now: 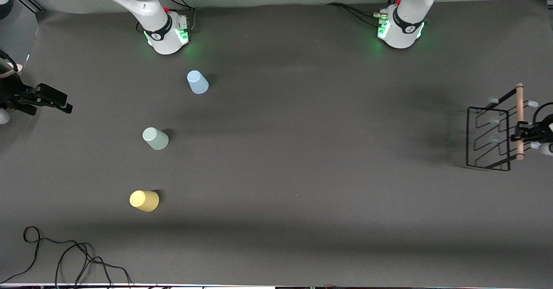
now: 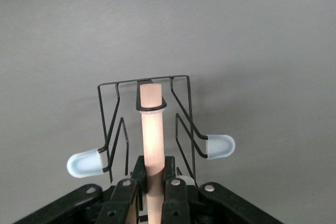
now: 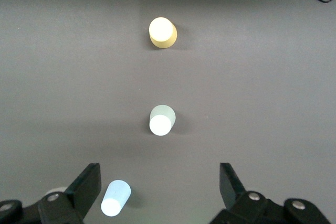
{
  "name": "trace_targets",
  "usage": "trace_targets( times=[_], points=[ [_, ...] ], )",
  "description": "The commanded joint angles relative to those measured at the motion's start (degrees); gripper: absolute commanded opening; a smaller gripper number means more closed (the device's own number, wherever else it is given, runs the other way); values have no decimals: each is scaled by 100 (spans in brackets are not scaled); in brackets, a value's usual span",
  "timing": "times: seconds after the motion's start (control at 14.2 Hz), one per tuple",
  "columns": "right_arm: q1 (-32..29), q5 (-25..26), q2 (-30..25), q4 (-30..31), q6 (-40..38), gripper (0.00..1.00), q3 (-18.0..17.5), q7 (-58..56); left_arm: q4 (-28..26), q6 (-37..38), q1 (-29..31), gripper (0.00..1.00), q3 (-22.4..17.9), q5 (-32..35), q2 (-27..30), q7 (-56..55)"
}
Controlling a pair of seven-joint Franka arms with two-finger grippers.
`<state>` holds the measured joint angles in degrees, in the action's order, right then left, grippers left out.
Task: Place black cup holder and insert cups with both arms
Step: 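Lift the black wire rack with the left gripper off the table edge, then carry the rack with the left gripper to the table middle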
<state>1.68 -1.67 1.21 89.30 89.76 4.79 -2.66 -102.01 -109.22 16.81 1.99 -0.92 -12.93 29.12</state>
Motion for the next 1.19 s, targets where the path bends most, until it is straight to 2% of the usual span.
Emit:
trace_targets(
  times=[0.0, 0.35, 0.56, 0.7, 0.84, 1.12],
  points=[
    [34, 88, -77, 44, -47, 100, 40, -68, 58, 366, -738, 0, -58, -31, 265, -1036],
    [25, 88, -77, 53, -47, 100, 40, -68, 119, 252, -2074, 0, -41, -40, 221, -2522],
    [25, 88, -86, 53, -55, 100, 40, -68, 295, 243, -2778, 0, -41, -540, 81, -3541],
    [25, 88, -86, 53, -55, 100, 75, -68, 470, 243, -3322, 0, -41, -559, -68, -4270],
    [25, 88, -77, 53, -47, 100, 75, -68, 847, 243, -4007, 0, -49, -524, -384, -5201],
    [34, 88, -77, 61, -47, 100, 101, -68, 1770, 243, -4940, 0, -41, -515, -1183, -6591]
  ],
)
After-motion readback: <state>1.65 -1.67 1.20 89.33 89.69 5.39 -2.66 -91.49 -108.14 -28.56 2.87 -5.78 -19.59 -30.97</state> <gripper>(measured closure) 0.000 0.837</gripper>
